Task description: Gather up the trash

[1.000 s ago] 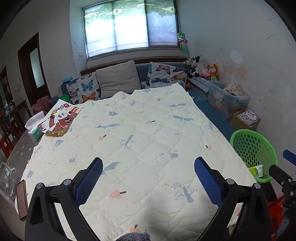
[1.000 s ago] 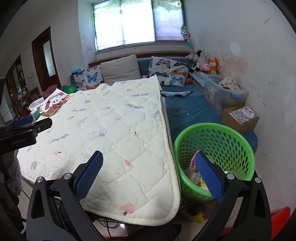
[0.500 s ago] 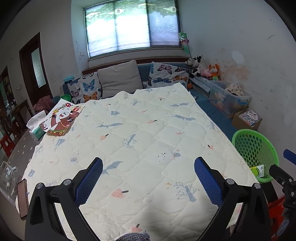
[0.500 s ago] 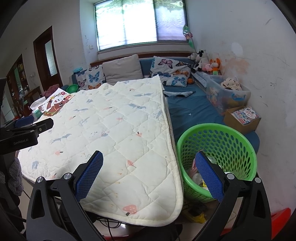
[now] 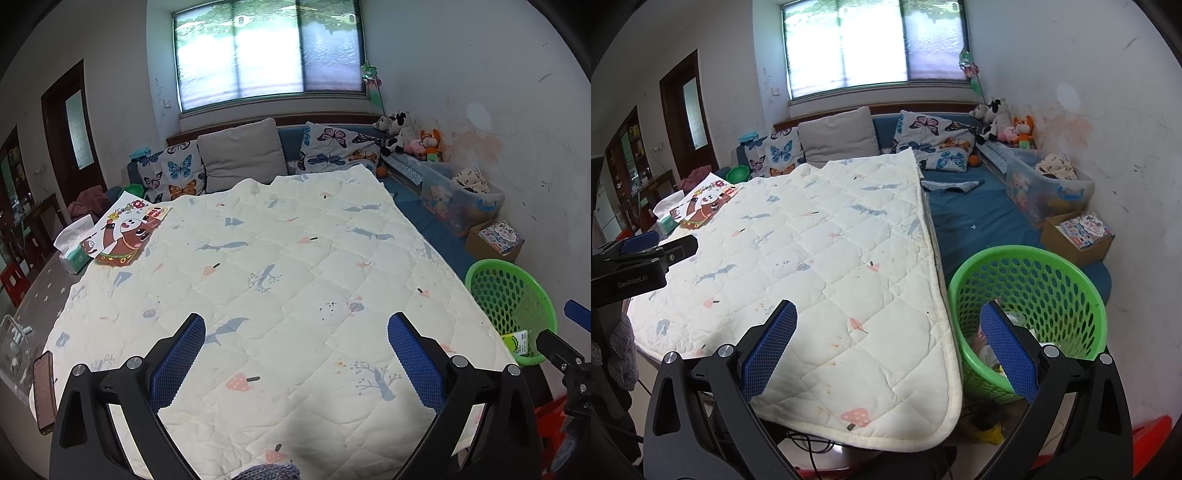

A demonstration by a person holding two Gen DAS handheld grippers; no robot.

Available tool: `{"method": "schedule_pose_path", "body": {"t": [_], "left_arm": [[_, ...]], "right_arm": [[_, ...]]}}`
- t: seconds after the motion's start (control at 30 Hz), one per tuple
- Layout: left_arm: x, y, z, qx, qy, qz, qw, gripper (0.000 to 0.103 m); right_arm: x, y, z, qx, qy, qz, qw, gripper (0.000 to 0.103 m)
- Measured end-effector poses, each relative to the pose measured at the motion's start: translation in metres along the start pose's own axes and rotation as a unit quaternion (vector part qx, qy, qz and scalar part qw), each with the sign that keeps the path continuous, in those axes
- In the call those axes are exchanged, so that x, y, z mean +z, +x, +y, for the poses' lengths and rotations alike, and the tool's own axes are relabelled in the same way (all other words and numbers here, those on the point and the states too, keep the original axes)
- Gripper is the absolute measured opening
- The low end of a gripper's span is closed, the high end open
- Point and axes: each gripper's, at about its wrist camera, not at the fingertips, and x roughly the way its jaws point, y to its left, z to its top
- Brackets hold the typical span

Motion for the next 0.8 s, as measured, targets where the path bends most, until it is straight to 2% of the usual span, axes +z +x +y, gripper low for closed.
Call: {"method": "schedule_pose_path", "body": {"t": [0.8], "left_arm": [[-0.0049, 0.0012, -0.0002, 0.003, -0.005, 0.005, 1.0000, 0.096]], "right_arm": [[0.0000, 0.0004, 0.0004, 0.003, 0.001, 0.000, 1.000, 0.099]]}}
